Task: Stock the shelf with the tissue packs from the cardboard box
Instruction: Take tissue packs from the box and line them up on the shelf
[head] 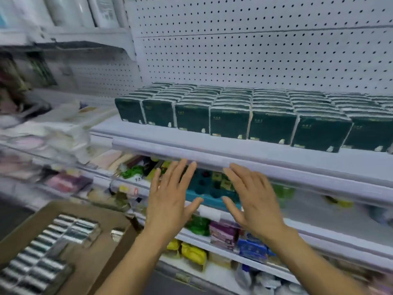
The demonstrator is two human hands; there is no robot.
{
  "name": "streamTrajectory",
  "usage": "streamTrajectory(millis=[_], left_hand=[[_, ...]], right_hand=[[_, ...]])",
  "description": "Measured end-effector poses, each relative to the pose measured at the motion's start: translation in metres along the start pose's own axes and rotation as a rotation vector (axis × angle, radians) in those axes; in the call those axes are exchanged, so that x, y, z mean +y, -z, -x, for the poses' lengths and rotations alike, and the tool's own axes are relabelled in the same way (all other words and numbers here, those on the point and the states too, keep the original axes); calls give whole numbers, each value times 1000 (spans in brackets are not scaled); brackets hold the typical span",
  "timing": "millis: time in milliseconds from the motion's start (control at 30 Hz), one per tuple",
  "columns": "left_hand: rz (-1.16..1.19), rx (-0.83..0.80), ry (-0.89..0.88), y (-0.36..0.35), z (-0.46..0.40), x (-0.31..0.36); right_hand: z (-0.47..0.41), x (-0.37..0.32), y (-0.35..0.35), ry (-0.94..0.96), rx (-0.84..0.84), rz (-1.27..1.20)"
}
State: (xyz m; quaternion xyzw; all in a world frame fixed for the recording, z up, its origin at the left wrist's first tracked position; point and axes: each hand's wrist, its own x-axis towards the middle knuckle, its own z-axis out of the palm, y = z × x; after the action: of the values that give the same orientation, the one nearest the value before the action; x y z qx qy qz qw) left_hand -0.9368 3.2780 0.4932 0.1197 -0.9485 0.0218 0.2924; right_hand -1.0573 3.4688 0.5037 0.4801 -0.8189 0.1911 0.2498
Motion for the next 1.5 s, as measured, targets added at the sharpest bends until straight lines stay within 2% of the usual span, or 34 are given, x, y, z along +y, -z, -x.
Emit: streamTrajectory(millis=[267,533,700,833,967,1100,1300,1500], left_hand=[[-38,-183,268,15,104,-136],[-102,-421,333,36,199,-299],[-44,-570,410,33,245,-377],[70,-644,498,11,273,-413],[151,-652,563,-21,286,-433],[217,-746,605,-57,283,-455],[289,-871,677,-139,272,-506],[107,-893,542,-226,269,-551]], right_hand=[[-26,-144,-83,-5,-248,-27],[-45,-312,-175,-38,-390,-75],[-41,-367,-222,-67,-542,-121],[-45,-389,-259,-87,-677,-119],[-52,-391,-306,-79,-808,-84],[-59,-389,-363,-63,-948,-77],[-74,-374,-460,-123,-1063,-33],[-83,-356,-542,-151,-1189,154]])
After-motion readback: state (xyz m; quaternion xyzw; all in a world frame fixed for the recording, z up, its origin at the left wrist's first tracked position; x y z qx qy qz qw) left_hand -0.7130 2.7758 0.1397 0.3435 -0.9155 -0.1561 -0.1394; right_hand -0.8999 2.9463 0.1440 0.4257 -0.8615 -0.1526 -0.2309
